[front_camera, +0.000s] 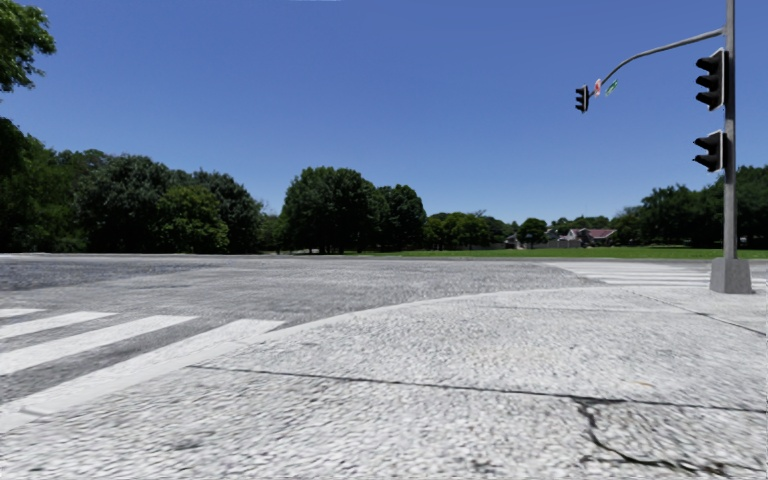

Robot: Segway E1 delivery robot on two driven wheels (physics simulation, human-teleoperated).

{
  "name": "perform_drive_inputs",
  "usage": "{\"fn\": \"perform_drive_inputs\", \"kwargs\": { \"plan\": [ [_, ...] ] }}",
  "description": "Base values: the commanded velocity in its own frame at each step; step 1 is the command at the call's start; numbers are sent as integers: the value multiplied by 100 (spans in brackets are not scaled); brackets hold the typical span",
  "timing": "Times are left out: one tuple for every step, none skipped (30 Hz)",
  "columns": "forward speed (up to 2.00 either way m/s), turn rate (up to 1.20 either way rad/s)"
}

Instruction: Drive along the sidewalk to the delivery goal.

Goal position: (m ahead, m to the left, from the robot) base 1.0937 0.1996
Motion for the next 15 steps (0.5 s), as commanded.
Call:
{"fn": "perform_drive_inputs", "kwargs": {
  "plan": [
    [121, 57],
    [121, 58],
    [121, 58],
    [121, 61],
    [121, 62],
    [120, 64],
    [118, 66],
    [114, 66],
    [113, 67],
    [113, 67],
    [112, 68],
    [112, 68],
    [111, 68],
    [111, 68],
    [111, 68]
  ]
}}
